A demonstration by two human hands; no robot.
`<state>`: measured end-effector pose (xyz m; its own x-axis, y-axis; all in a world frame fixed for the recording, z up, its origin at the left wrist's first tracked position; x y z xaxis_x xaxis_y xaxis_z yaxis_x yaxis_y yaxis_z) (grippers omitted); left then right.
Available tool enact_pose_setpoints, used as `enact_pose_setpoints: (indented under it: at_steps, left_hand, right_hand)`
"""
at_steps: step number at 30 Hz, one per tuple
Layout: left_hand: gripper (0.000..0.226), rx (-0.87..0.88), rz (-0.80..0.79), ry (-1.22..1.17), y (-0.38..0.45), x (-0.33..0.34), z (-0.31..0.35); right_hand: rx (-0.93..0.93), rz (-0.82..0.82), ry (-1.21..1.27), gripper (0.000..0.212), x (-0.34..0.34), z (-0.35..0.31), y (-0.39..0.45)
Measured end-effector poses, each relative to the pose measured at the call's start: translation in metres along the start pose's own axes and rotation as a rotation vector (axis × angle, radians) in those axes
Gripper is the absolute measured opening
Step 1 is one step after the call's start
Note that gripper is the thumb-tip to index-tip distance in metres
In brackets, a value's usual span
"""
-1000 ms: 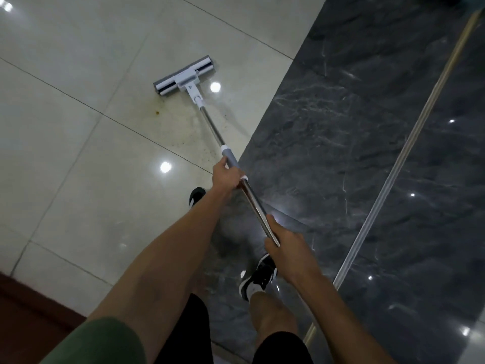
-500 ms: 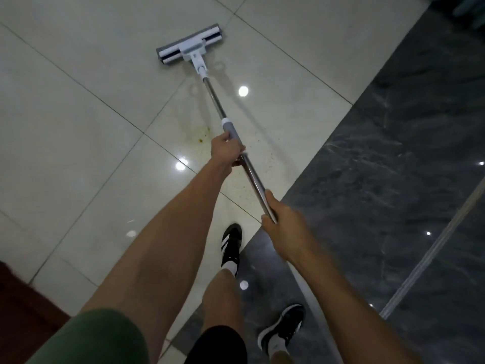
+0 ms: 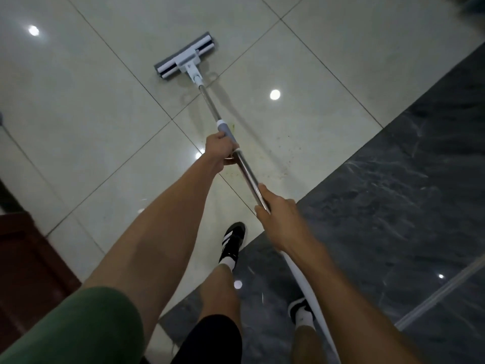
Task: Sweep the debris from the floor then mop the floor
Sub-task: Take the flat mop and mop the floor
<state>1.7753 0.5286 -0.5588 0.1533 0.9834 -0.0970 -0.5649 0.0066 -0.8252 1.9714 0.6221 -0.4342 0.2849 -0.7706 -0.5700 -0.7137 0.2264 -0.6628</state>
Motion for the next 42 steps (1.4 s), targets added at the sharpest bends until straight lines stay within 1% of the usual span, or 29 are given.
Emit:
enact_pose_setpoints:
  at_steps: [4,8,12,15,16,18,21,26,29,32,36,42]
  left_hand:
    - [0.067,-0.009,0.036,-0.070,-0.035,0.012,-0.048]
    - [0.062,-0.033,0.050,-0.081,-0.088,0.049,-0.119]
    - [0.054,-0.071,0.052,-0.087,-0.156,0.102,-0.200]
    - [0.056,-0.087,0.033,-0.060,-0.204,0.135,-0.252]
    - [0.054,-0.090,0.029,-0.043,-0.217,0.143,-0.264]
    - [0.041,-0.070,0.038,0.018,-0.233,0.153,-0.274]
    - [0.027,-0.031,0.075,0.066,-0.234,0.155,-0.262]
    - [0.025,-0.037,0.115,0.052,-0.218,0.150,-0.237]
    - [0.036,-0.041,0.116,-0.014,-0.201,0.147,-0.225]
    - [0.042,-0.038,0.123,-0.066,-0.178,0.133,-0.204]
    - [0.058,-0.039,0.131,-0.128,-0.144,0.119,-0.167]
    - [0.075,-0.047,0.144,-0.255,-0.089,0.097,-0.096]
  right_hand:
    - [-0.064,-0.028,0.008,0.046,0.006,0.041,-0.035]
    - [-0.081,-0.055,-0.004,0.048,0.007,0.118,-0.089]
    - [-0.026,-0.079,0.010,0.053,0.003,0.214,-0.160]
    - [0.032,-0.117,0.013,0.056,-0.002,0.271,-0.213]
    - [0.025,-0.115,0.014,0.056,-0.004,0.283,-0.226]
    - [0.012,-0.102,0.012,0.055,-0.012,0.295,-0.242]
    - [-0.029,-0.096,0.001,0.056,-0.022,0.290,-0.240]
    - [-0.085,-0.084,-0.046,0.051,-0.041,0.267,-0.219]
    - [-0.103,-0.088,-0.065,0.046,-0.049,0.253,-0.201]
    - [-0.134,-0.103,-0.092,0.044,-0.050,0.228,-0.174]
    - [-0.138,-0.118,-0.089,0.045,-0.059,0.196,-0.131]
    - [-0.182,-0.155,-0.163,0.046,-0.084,0.134,-0.053]
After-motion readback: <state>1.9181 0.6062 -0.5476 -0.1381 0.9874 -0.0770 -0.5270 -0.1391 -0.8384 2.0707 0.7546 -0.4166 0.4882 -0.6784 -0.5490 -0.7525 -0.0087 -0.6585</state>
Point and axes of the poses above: each hand's wrist, its own y-axis towards the middle knuckle, its own x-axis out of the palm, z = x × y, the point moved 8 cm from there along y, towards the middle knuckle, and after that the axes turned 9 degrees about -y, right-handed, at the moved point
